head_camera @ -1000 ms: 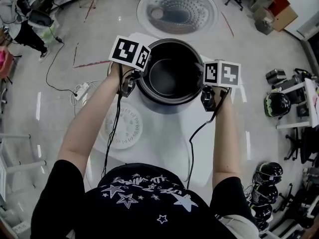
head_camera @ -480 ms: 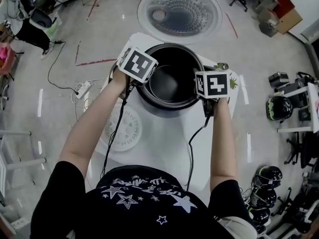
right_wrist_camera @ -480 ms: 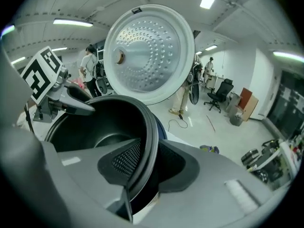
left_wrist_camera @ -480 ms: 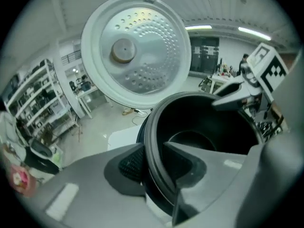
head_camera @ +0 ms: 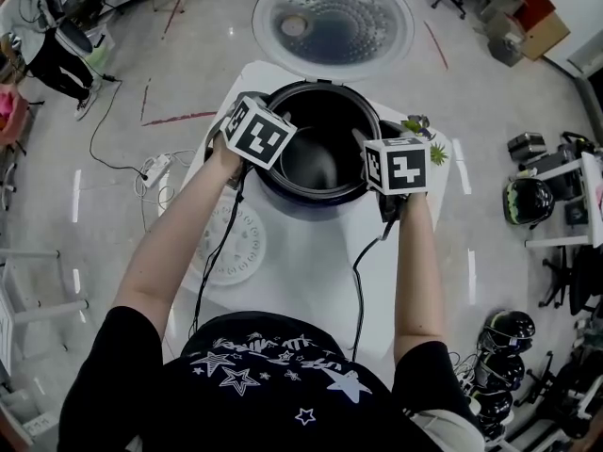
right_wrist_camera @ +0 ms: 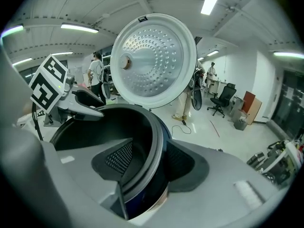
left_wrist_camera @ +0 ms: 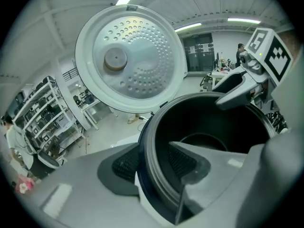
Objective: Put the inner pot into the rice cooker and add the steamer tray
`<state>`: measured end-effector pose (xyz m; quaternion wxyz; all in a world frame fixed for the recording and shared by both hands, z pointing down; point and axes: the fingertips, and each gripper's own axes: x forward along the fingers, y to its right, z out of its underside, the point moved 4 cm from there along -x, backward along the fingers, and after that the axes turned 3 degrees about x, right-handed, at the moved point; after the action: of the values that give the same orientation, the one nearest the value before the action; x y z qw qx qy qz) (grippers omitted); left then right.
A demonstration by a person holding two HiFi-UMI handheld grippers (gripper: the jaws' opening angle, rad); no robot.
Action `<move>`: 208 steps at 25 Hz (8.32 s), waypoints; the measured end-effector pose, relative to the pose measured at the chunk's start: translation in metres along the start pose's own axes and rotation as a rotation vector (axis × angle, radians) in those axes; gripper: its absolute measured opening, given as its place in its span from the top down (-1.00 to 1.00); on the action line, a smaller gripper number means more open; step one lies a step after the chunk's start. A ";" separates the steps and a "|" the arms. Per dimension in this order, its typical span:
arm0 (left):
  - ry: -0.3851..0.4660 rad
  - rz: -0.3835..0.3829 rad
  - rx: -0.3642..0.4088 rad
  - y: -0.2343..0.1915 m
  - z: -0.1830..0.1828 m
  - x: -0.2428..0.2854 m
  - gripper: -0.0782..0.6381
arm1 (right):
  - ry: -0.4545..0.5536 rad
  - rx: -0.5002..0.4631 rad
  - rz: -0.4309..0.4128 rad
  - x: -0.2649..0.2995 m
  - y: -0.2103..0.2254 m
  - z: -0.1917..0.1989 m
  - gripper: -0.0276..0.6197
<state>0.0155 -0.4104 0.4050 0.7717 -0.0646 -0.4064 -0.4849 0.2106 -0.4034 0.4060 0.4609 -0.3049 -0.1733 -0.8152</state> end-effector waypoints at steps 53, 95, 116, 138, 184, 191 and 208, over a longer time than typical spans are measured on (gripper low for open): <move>0.105 0.180 -0.303 -0.030 0.307 -0.182 0.78 | -0.031 0.293 0.064 -0.089 -0.284 0.119 0.07; -0.026 0.239 -0.393 0.015 0.398 -0.172 0.78 | -0.190 0.625 0.150 0.003 -0.269 0.231 0.72; 0.139 0.211 -0.367 -0.039 0.346 -0.216 0.78 | 0.056 0.519 0.145 -0.076 -0.291 0.115 0.72; 0.348 0.239 -0.398 -0.051 0.212 -0.210 0.78 | 0.237 0.488 0.140 -0.131 -0.203 0.025 0.72; 0.292 0.127 -0.389 -0.016 0.077 -0.112 0.78 | 0.120 0.473 0.020 -0.036 -0.005 -0.005 0.71; 0.267 0.135 -0.390 -0.011 0.079 -0.106 0.78 | 0.100 0.406 0.033 -0.032 -0.008 -0.002 0.69; 0.241 0.137 -0.364 -0.006 0.081 -0.101 0.78 | 0.070 0.083 0.110 -0.024 -0.029 0.008 0.18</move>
<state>-0.0554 -0.3033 0.3867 0.8214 -0.1720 -0.2118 -0.5009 0.1979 -0.3685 0.3968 0.5229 -0.2657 -0.1737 -0.7911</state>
